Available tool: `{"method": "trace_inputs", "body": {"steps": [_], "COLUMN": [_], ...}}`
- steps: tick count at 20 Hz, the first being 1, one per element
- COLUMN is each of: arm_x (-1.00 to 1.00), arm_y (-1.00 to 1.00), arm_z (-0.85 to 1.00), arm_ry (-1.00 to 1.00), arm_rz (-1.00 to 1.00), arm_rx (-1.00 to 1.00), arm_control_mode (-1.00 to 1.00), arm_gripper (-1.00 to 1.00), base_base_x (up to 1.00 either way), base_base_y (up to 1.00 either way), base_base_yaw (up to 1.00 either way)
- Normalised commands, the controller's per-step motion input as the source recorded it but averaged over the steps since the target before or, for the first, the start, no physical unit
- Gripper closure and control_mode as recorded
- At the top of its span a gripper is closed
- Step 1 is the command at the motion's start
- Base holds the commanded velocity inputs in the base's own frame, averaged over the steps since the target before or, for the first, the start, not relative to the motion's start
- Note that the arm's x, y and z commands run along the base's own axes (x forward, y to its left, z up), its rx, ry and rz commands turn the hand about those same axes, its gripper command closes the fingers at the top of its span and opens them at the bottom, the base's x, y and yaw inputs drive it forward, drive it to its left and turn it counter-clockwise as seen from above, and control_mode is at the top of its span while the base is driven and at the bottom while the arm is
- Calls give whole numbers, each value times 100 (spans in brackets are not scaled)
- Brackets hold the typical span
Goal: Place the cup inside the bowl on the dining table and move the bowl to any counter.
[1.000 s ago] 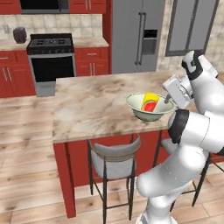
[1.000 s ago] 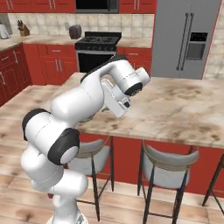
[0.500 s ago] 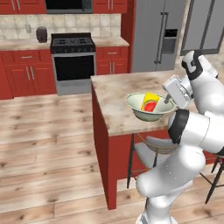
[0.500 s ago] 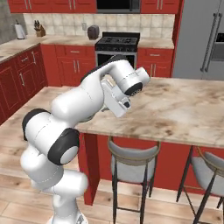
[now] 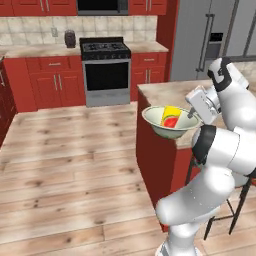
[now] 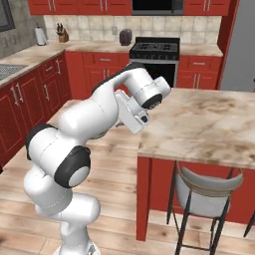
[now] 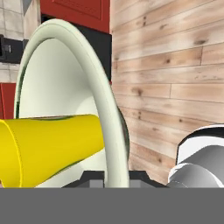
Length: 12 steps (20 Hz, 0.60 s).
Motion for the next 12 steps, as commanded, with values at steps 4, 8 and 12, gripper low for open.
{"method": "trace_inputs", "body": {"steps": [4,8,12], "arm_x": [0,0,0], "arm_y": [0,0,0], "arm_z": [0,0,0], "arm_ry": [0,0,0], "arm_rz": [0,0,0], "arm_rx": [0,0,0], "arm_control_mode": [100,100,100], "arm_gripper": [100,100,100], "base_base_x": [46,54,62], "base_base_y": [86,76,70], "base_base_yaw": [0,0,0]}}
